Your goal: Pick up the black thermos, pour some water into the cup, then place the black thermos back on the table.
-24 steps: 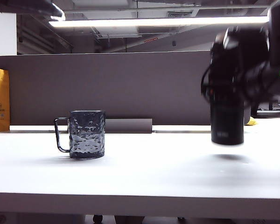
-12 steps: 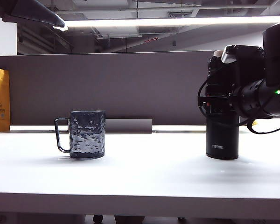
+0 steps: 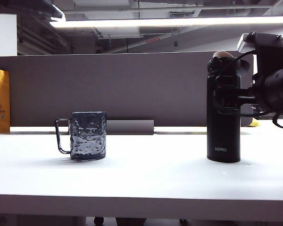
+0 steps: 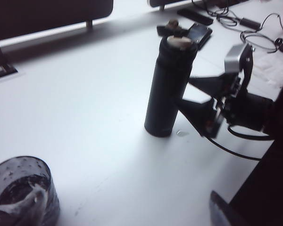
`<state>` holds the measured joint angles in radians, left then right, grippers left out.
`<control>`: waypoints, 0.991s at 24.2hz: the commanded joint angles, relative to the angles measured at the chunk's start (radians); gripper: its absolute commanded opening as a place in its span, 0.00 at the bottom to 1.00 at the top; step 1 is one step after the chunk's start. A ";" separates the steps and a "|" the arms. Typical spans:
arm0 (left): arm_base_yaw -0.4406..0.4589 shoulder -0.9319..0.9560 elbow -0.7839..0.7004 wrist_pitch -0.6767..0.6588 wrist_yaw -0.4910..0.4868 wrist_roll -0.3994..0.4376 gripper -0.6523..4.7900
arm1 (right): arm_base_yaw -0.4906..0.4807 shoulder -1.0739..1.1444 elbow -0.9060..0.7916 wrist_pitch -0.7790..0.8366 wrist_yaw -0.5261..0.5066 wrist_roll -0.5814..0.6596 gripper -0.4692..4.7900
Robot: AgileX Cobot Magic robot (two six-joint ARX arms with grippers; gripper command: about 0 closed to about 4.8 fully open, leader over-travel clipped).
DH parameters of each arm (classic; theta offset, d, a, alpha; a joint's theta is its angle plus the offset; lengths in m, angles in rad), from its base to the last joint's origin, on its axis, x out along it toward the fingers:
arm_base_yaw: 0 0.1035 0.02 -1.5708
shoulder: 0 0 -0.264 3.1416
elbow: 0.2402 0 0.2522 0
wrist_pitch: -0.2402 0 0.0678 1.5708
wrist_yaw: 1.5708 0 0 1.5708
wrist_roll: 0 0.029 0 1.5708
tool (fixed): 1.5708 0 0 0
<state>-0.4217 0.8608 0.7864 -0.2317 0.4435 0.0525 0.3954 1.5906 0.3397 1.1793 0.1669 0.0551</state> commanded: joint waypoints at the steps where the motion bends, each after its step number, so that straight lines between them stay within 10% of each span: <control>1: 0.000 -0.056 0.003 -0.006 -0.002 -0.015 1.00 | 0.001 -0.218 -0.033 -0.287 -0.177 0.064 0.73; 2: 0.000 -0.076 0.003 -0.019 -0.003 -0.027 0.88 | 0.001 -0.279 -0.033 -0.344 -0.217 0.091 0.47; 3: 0.000 -0.113 0.003 -0.046 -0.013 -0.045 0.53 | 0.001 -0.383 -0.033 -0.422 -0.268 0.110 0.06; 5: 0.000 -0.193 0.003 -0.104 -0.055 -0.052 0.10 | 0.001 -0.563 -0.024 -0.558 -0.277 0.122 0.07; 14: 0.000 -0.469 -0.027 -0.330 -0.123 -0.054 0.11 | 0.001 -1.114 -0.005 -1.099 -0.264 0.098 0.07; 24: 0.000 -0.752 -0.391 -0.155 -0.131 -0.254 0.11 | 0.000 -1.504 -0.205 -1.138 -0.229 -0.003 0.07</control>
<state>-0.4213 0.1284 0.4389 -0.4774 0.3130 -0.1341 0.3939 0.1108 0.1585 0.0395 -0.0647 0.0578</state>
